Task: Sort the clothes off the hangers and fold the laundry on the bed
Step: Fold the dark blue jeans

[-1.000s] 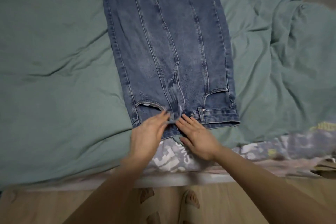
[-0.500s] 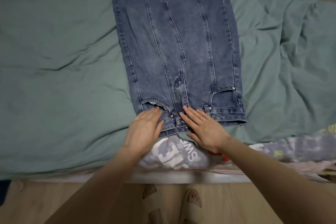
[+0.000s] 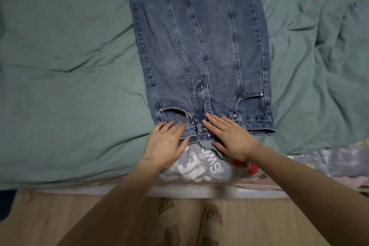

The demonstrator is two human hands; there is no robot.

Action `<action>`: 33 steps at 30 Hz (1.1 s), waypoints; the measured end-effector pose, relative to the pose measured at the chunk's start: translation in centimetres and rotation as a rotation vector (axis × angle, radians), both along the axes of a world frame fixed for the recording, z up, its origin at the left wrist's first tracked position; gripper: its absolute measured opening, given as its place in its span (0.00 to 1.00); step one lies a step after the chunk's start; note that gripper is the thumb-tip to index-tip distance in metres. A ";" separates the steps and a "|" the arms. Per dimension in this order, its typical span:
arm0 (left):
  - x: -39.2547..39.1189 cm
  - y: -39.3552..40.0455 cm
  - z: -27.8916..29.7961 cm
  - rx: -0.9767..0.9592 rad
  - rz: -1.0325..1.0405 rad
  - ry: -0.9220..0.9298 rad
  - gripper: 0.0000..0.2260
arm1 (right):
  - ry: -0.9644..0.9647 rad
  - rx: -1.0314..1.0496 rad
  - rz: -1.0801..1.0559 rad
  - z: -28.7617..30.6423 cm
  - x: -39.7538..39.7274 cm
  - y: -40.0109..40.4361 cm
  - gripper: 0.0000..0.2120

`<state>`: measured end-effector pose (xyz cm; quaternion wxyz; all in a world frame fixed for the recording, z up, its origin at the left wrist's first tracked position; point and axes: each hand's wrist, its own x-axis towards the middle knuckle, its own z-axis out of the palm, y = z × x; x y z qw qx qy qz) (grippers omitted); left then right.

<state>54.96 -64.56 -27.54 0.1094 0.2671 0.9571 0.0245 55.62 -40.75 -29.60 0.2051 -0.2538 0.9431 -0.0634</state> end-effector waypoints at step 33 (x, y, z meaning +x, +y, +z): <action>-4.6 1.6 4.6 -0.226 -0.159 -0.636 0.41 | -0.202 0.281 -0.163 9.3 -2.6 2.2 0.26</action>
